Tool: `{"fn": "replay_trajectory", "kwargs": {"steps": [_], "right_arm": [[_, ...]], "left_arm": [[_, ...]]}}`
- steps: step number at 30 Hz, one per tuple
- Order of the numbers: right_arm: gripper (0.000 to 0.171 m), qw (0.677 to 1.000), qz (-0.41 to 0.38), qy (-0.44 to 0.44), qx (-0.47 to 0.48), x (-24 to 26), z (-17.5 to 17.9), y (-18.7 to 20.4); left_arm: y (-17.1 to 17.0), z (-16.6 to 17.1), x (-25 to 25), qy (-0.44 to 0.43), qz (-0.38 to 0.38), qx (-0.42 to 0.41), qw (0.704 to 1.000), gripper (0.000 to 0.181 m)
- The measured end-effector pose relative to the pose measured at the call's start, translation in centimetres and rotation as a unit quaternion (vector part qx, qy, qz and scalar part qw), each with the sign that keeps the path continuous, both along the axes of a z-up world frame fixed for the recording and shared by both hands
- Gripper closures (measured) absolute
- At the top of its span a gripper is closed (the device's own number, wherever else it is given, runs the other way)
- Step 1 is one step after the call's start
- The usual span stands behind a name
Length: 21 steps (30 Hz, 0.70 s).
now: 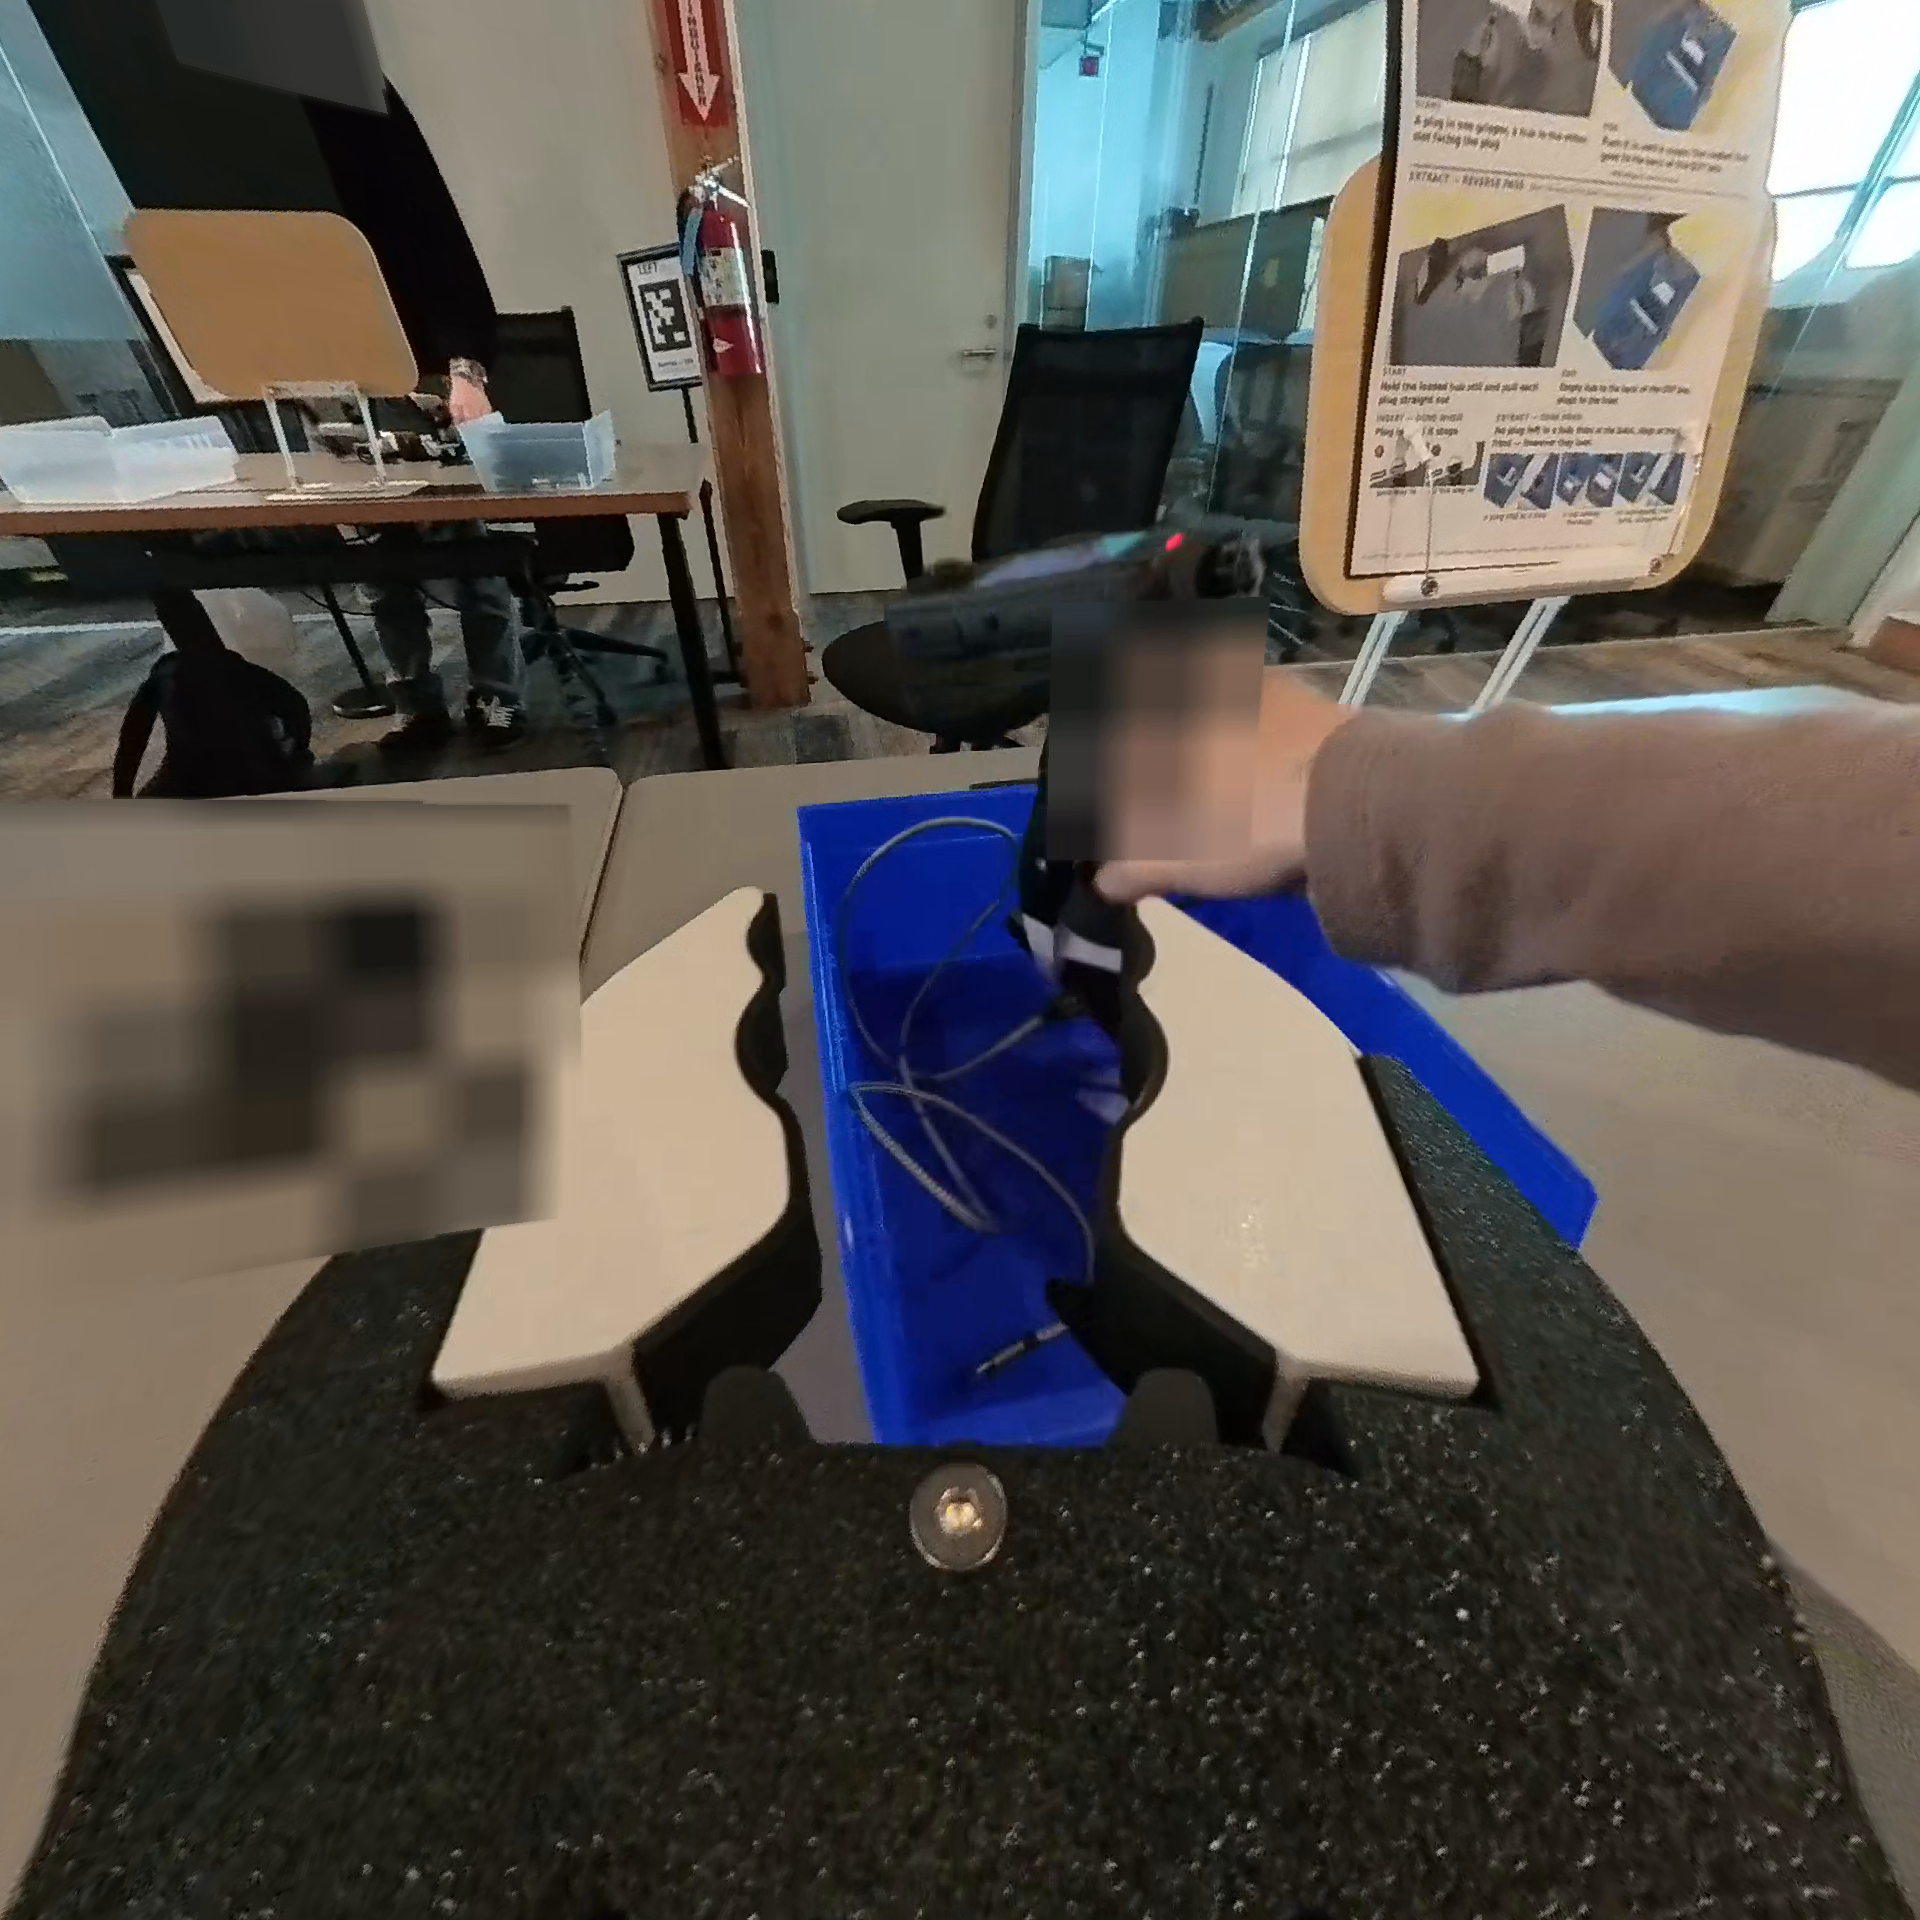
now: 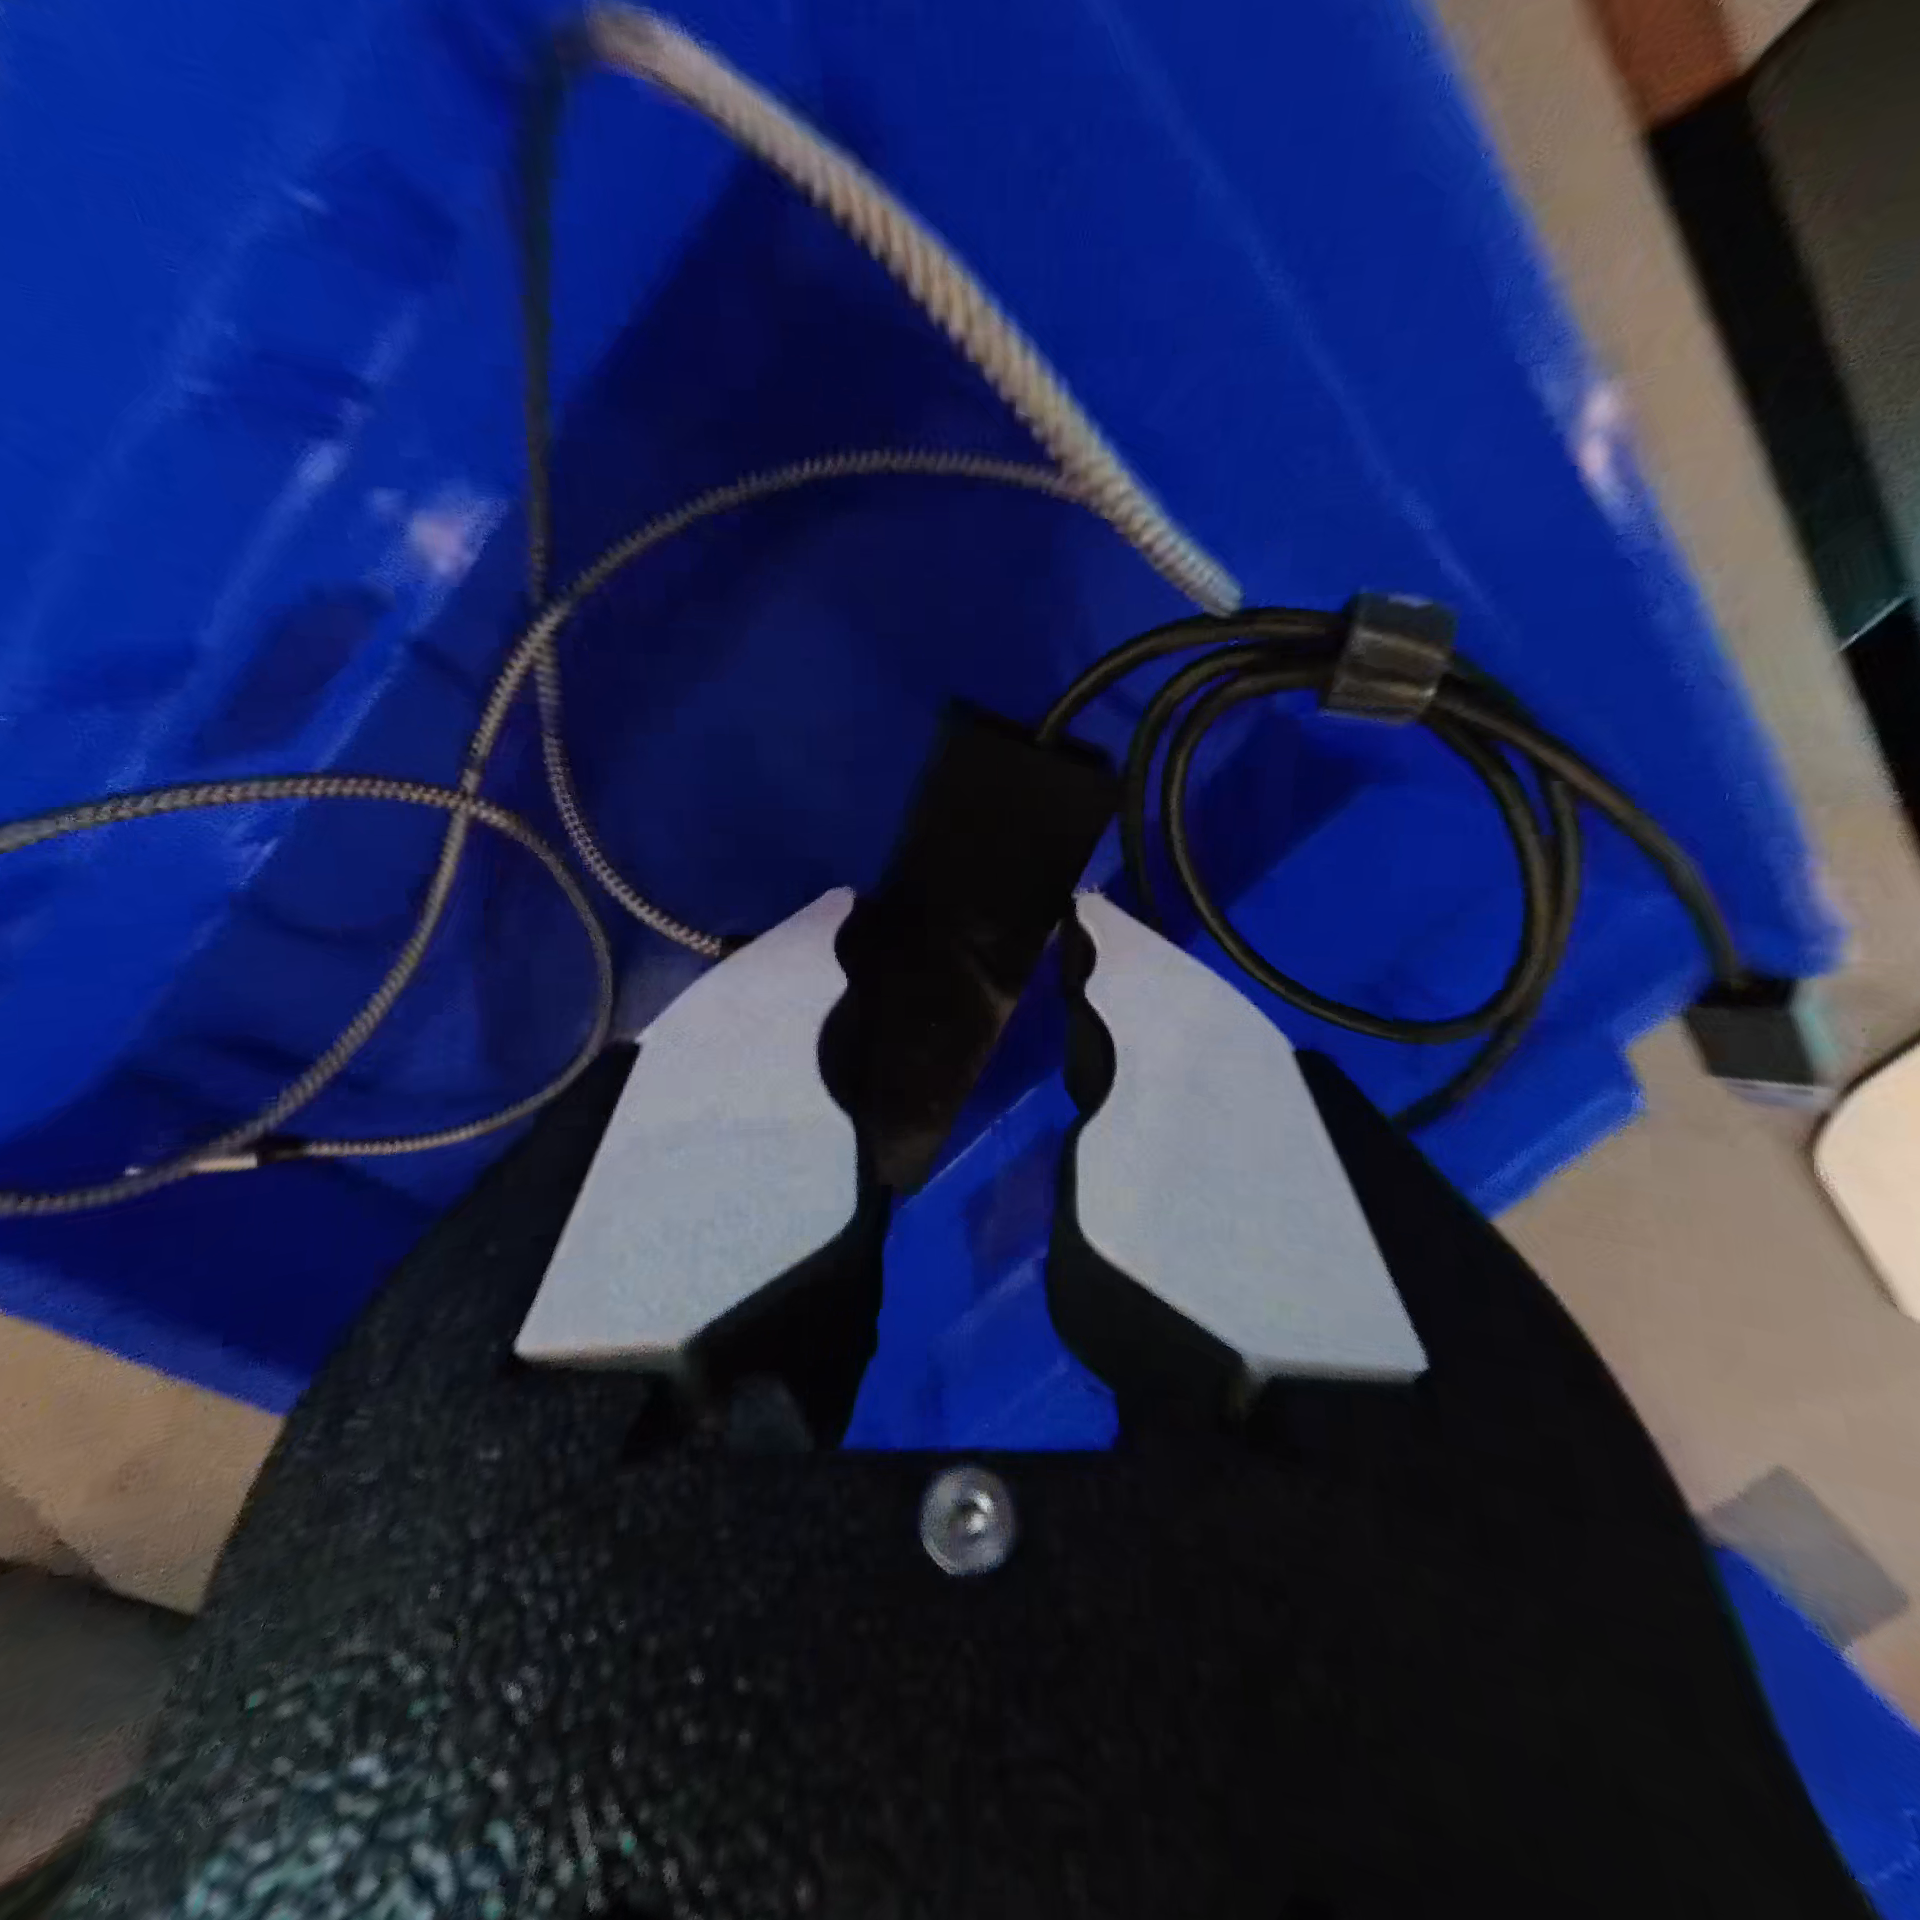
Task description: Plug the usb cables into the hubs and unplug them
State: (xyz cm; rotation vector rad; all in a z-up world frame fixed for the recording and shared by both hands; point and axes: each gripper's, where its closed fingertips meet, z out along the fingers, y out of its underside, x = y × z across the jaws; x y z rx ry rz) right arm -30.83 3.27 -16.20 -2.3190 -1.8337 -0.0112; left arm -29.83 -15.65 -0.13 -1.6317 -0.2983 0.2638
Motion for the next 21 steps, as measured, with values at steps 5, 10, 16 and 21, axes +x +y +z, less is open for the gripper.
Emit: {"fn": "replay_trajectory", "kwargs": {"steps": [5, 10, 16, 21], "right_arm": [[0.138, 0.992, 0.069, 0.108, -0.003, -0.5, 5.9, -0.4], [0.139, 0.96, 0.106, 0.261, 0.007, 1.4, 15.1, 1.0], [0.139, 0.88, 0.122, 0.456, 0.053, 6.5, 30.4, 2.7], [0.139, 0.82, 0.134, 0.533, 0.159, 12.1, 42.7, 3.4]], "left_arm": [[0.2, 0.0, 0.0, -0.007, -0.007, 0.009, 1.0, 0.119], [0.3, 0.4, 0.2, -0.005, -0.007, 0.019, 1.0, 0.115], [1.1, 1.0, 1.4, 0.007, -0.019, 0.024, 1.0, 0.115], [2.1, 0.8, 2.2, 0.015, -0.026, 0.011, 0.999, 0.114]]}}
